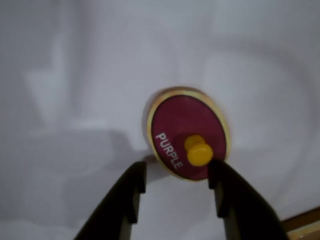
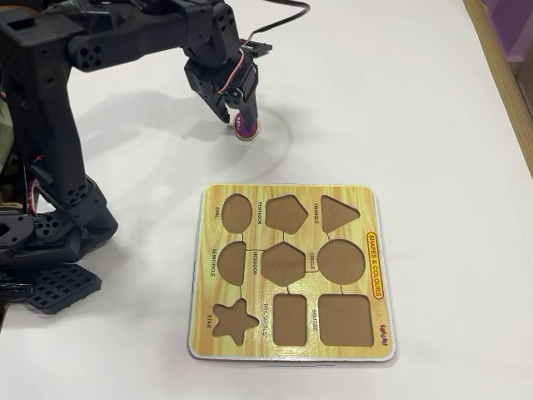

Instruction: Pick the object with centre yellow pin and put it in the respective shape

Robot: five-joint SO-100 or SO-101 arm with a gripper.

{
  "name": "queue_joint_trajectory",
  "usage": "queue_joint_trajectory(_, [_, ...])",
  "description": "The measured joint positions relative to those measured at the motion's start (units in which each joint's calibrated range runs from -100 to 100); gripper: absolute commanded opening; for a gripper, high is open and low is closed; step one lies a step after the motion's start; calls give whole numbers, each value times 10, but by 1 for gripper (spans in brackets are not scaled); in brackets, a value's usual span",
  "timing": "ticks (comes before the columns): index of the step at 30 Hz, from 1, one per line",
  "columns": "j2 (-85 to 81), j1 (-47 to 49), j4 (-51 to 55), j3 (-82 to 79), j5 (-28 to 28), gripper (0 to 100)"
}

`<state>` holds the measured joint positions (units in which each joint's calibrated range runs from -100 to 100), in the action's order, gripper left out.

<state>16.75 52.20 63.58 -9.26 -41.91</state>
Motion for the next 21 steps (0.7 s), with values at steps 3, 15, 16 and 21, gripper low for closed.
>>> queue_joint_trajectory(3, [3, -1, 0, 0, 0, 15])
queue_joint_trajectory(15, [3, -25, 0, 0, 3, 15])
queue_joint_trajectory(16, [3, -31, 0, 0, 3, 15])
queue_joint_trajectory(21, [3, -37, 0, 0, 3, 15])
